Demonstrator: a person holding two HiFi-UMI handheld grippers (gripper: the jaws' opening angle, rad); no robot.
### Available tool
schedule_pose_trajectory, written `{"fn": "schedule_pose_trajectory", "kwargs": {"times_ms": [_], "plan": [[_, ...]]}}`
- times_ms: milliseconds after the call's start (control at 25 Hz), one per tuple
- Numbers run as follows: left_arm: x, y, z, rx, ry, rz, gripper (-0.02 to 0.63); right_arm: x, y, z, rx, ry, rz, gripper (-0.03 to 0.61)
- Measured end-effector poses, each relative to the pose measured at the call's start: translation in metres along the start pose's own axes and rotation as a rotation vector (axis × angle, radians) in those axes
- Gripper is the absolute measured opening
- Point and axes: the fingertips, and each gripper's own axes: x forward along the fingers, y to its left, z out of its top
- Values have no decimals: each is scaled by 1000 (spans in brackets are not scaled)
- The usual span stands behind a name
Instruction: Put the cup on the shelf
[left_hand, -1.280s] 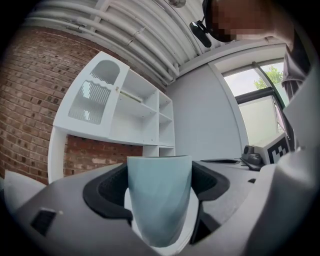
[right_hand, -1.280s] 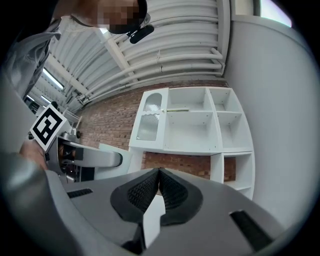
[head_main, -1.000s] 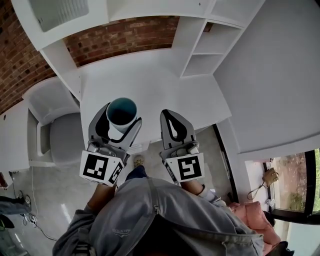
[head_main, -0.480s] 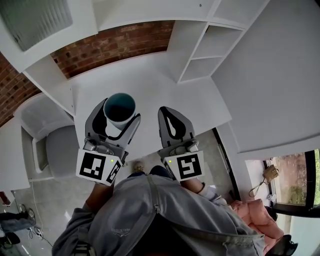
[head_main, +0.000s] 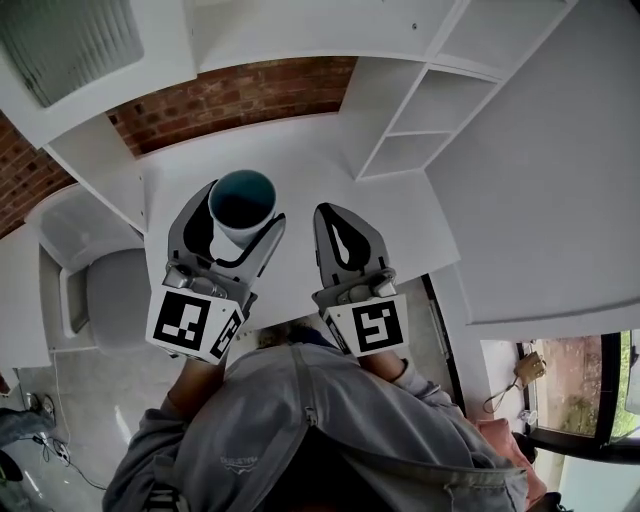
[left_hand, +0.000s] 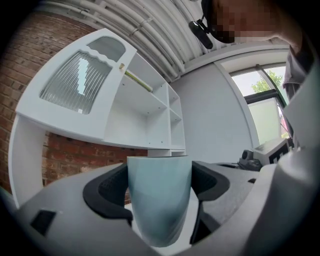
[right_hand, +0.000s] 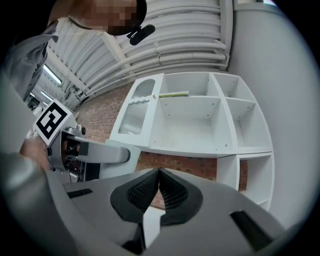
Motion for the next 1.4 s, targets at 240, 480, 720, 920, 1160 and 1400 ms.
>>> {"fn": "schedule_pose_trajectory", "kwargs": {"times_ms": [240, 480, 720, 920, 1160, 1400], "plan": [[21, 0, 24, 14, -27, 32, 377, 20, -20, 21, 15, -51, 50, 26], [38, 4, 50, 49, -50, 48, 377, 38, -32, 38, -1, -97, 89, 26], [57, 15, 83, 98, -81, 66, 377, 61, -34, 62, -19, -141, 134, 26], [72, 28, 97, 94, -79, 84, 377, 77, -34, 77, -27, -161, 175, 26], [88, 40, 121, 120, -98, 104, 377, 93, -41, 93, -56, -181, 197, 27], [109, 46, 140, 143, -112, 124, 377, 106, -53, 106, -73, -202, 209, 26]]}}
